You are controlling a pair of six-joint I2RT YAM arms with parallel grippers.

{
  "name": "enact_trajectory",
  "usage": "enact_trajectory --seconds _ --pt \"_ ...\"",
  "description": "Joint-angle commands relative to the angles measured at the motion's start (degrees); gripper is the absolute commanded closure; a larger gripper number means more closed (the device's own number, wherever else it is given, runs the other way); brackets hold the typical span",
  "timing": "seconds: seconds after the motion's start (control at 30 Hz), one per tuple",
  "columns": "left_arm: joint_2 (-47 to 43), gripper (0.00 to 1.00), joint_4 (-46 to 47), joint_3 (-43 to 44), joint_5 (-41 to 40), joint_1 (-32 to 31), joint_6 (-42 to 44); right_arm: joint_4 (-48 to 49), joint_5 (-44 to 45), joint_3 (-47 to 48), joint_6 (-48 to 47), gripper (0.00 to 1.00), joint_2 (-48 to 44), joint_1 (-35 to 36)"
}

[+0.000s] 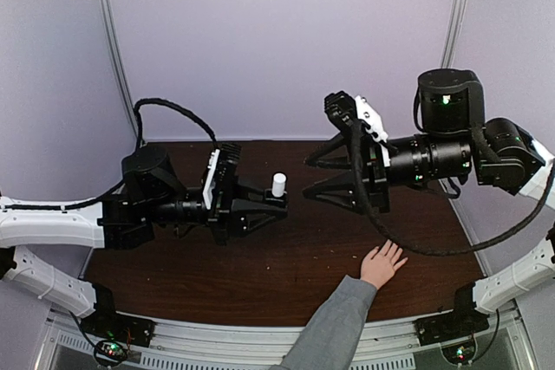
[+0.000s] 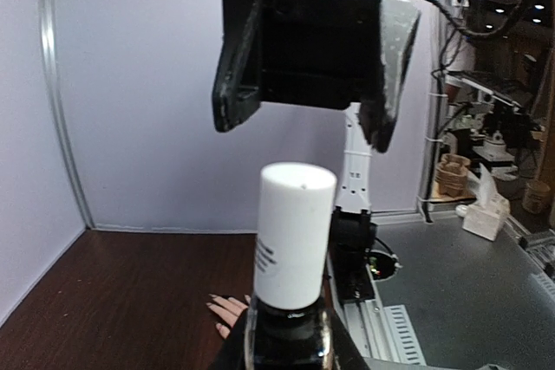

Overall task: Paint the nails
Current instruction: Screw the nail polish bottle cap onto the nail polish bottle.

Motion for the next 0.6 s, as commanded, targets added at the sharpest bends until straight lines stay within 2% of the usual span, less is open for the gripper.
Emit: enact_trajectory --seconds 0.0,0.1,0.2,0.57 --pt "1.1 1.00 -2.3 4.7 15.5 0.3 -1.4 -6.7 -11.6 4.5 -5.5 0.49 1.0 -0.2" --pt "3.0 1.00 -2.3 6.7 22.5 0.2 -3.5 -8.7 -15.9 6.3 -7.5 0.51 2.1 -0.2" --pt "4.8 1.00 -1.0 8.1 26.1 0.1 -5.5 -8.6 -19.5 7.2 -8.1 0.52 3.1 -0.1" --pt "7.7 1.00 -0.7 10.7 29.8 -0.4 -6.8 -9.2 -26.1 10.8 -7.7 0.54 8.0 0.1"
